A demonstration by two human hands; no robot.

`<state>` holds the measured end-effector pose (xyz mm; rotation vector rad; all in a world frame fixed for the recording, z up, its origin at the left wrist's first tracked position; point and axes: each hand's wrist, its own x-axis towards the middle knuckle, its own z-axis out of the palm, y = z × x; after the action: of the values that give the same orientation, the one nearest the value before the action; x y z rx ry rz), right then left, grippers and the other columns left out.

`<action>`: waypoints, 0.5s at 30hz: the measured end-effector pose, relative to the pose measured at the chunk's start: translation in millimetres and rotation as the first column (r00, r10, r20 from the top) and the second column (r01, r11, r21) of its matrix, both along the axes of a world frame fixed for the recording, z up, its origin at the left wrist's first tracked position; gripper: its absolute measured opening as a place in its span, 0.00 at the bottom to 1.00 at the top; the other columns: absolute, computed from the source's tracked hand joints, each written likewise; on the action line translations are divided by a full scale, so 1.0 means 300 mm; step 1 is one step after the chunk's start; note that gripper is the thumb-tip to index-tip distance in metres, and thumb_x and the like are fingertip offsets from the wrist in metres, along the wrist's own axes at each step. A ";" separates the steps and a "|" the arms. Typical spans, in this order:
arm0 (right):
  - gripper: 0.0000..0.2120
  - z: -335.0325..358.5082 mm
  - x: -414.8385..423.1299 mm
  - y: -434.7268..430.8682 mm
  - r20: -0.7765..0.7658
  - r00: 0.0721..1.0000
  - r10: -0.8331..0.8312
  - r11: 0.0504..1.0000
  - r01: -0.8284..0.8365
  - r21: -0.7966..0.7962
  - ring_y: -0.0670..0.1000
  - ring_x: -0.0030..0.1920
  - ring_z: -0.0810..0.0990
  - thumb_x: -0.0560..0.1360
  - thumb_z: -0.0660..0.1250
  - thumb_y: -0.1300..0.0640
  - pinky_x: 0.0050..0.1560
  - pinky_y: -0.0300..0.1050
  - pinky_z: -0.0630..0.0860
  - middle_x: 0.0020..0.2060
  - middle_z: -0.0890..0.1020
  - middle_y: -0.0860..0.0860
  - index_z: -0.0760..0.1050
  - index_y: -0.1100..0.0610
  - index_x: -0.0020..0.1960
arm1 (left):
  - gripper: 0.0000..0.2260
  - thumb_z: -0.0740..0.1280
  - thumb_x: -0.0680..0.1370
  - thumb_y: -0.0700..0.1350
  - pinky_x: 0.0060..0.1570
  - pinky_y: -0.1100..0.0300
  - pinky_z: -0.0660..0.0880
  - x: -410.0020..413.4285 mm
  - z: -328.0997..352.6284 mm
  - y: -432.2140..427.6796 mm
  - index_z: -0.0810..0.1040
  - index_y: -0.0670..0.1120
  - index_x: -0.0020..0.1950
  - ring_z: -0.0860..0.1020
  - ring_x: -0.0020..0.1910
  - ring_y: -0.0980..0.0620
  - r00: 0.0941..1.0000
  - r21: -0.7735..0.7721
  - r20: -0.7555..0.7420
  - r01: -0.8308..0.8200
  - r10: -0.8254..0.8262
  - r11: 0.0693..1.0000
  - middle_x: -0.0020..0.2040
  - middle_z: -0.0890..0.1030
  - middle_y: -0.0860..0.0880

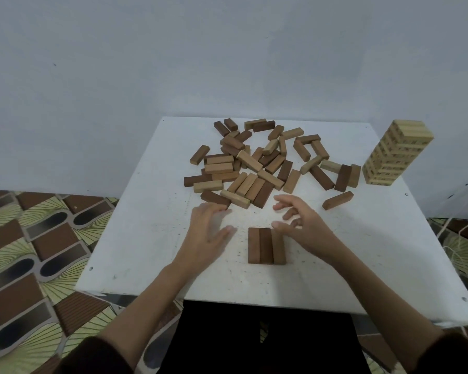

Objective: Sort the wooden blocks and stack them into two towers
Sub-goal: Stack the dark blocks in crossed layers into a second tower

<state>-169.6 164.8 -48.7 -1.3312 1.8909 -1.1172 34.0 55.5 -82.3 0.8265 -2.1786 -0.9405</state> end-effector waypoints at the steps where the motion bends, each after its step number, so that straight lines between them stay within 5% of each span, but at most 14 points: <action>1: 0.19 0.005 0.010 -0.025 -0.075 0.997 -0.020 0.999 0.018 -0.030 0.46 0.47 0.73 0.73 0.70 0.59 0.44 0.31 0.72 0.51 0.76 0.44 0.70 0.48 0.61 | 0.16 0.70 0.75 0.46 0.63 0.70 0.62 0.002 -0.003 -0.027 0.72 0.50 0.61 0.64 0.63 0.61 0.998 -0.095 0.023 -0.061 0.064 0.994 0.61 0.69 0.56; 4: 0.13 0.022 0.060 -0.124 -0.266 0.964 0.025 0.998 -0.039 -0.047 0.48 0.49 0.73 0.74 0.68 0.62 0.47 0.31 0.69 0.49 0.78 0.48 0.76 0.57 0.58 | 0.19 0.69 0.72 0.38 0.66 0.57 0.64 -0.003 -0.017 -0.125 0.73 0.42 0.63 0.65 0.65 0.53 0.979 -0.348 0.121 -0.110 0.161 0.931 0.64 0.70 0.48; 9: 0.13 -0.012 0.124 -0.273 -0.519 0.843 0.140 0.990 -0.130 0.056 0.53 0.60 0.67 0.75 0.64 0.64 0.57 0.44 0.65 0.56 0.75 0.52 0.75 0.59 0.59 | 0.18 0.68 0.73 0.39 0.62 0.53 0.70 0.003 -0.009 -0.190 0.75 0.41 0.63 0.71 0.63 0.47 0.951 -0.349 0.259 -0.072 0.170 0.934 0.64 0.74 0.46; 15: 0.09 0.002 0.154 -0.334 -0.468 0.877 0.110 0.994 -0.100 0.046 0.58 0.46 0.75 0.77 0.62 0.65 0.49 0.52 0.71 0.43 0.79 0.60 0.78 0.68 0.46 | 0.18 0.66 0.74 0.37 0.54 0.54 0.70 0.041 -0.028 -0.192 0.74 0.43 0.64 0.70 0.56 0.45 0.926 -0.339 0.239 -0.202 0.291 0.919 0.58 0.74 0.45</action>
<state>-123.4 64.7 -47.9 -1.7956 2.1199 -0.7586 46.4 -2.0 -90.7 1.1042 -2.3089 -0.3551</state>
